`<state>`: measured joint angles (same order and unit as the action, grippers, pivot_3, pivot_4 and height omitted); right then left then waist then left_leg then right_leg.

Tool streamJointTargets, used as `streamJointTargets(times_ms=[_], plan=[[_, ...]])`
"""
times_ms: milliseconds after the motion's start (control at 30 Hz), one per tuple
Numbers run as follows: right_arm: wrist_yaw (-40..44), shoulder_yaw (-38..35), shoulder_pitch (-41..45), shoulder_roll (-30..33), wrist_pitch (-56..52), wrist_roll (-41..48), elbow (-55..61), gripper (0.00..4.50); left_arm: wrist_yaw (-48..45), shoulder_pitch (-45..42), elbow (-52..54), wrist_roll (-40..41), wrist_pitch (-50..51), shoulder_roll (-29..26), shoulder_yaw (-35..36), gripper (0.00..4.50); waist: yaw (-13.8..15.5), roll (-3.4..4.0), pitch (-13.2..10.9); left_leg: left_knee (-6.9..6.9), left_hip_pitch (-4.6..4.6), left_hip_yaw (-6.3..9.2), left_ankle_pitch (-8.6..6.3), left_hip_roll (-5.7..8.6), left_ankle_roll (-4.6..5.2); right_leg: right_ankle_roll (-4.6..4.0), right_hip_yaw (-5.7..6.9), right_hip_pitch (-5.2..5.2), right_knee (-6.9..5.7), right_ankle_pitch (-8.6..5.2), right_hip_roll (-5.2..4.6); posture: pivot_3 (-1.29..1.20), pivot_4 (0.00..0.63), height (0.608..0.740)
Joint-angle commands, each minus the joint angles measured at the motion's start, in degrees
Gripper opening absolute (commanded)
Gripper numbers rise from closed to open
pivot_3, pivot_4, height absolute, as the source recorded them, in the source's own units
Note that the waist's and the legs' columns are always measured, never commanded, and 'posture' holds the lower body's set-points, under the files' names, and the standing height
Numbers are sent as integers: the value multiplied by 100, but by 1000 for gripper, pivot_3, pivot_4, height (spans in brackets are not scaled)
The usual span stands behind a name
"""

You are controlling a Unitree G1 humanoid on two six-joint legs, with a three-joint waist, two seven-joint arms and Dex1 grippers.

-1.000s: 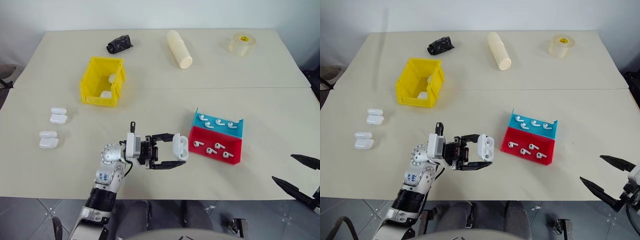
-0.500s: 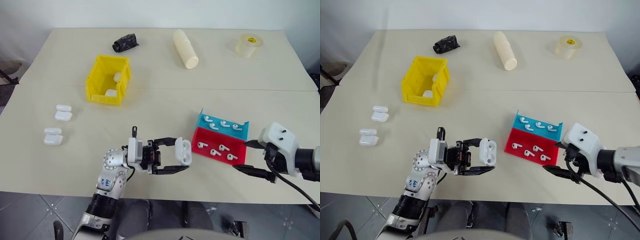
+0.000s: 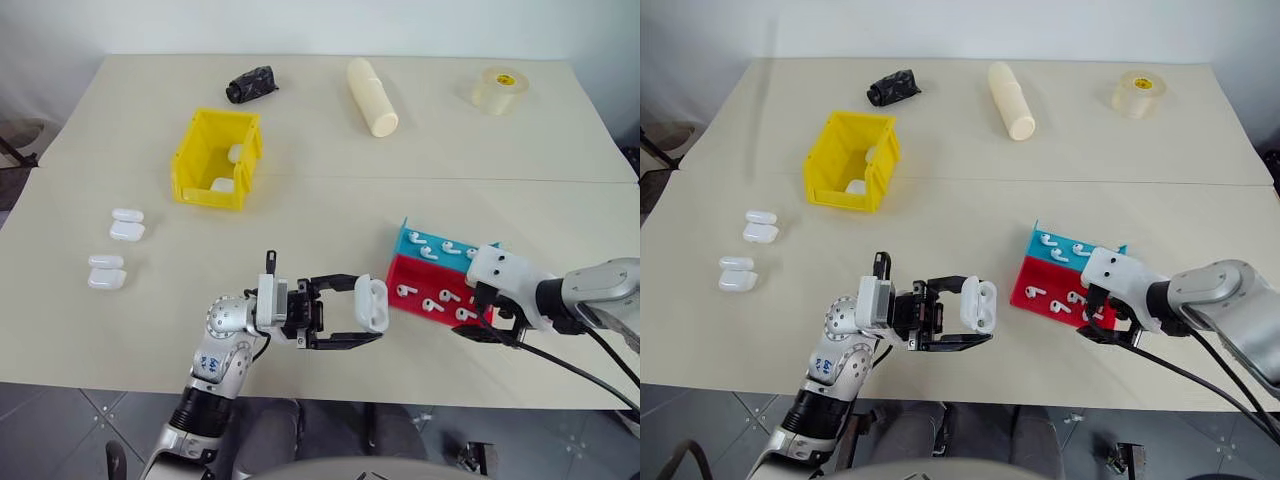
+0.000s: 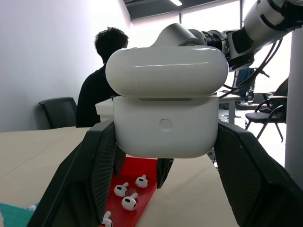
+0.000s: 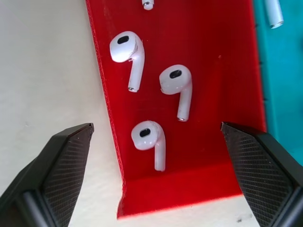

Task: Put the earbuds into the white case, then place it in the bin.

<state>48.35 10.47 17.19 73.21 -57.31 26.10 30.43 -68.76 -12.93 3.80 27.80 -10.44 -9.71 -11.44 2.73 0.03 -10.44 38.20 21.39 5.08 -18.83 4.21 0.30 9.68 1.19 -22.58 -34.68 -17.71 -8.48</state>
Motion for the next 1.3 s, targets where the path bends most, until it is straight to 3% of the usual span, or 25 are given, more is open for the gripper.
streamJointTargets(times_ms=[33,100,267,1067,1233,1300], plan=[[159,87,203,8,35,-227,-38,4315,94,-11,207,62,-6,-5,-23,2762,-2,0,0,0,0,0,0,0,0,0,0,0,0,0,0,0,150,740],[232,132,259,1,45,-300,-73,3935,121,-21,211,62,3,-10,-29,2762,-4,0,0,0,0,-1,0,0,0,0,0,0,-1,0,0,0,150,740],[435,273,317,-11,198,-495,-50,2291,160,3,238,57,13,-39,-30,2762,-3,0,0,-1,0,-1,0,0,0,0,0,-1,0,0,0,0,150,740],[1152,466,195,54,734,-1357,-159,2291,383,-9,371,48,103,-68,-99,2762,-5,0,0,-1,0,-3,0,0,0,0,-2,-2,-1,0,0,0,150,740],[1151,444,107,-12,735,-1388,-188,733,395,-30,368,60,105,-90,-92,2762,-5,0,0,0,0,-3,0,0,0,0,-2,-1,-1,0,0,0,150,740],[1127,427,84,-38,726,-1400,-186,551,395,-34,365,60,101,-97,-91,2762,-5,0,0,1,-1,-4,0,0,0,0,-2,-1,-2,0,1,0,150,740]])
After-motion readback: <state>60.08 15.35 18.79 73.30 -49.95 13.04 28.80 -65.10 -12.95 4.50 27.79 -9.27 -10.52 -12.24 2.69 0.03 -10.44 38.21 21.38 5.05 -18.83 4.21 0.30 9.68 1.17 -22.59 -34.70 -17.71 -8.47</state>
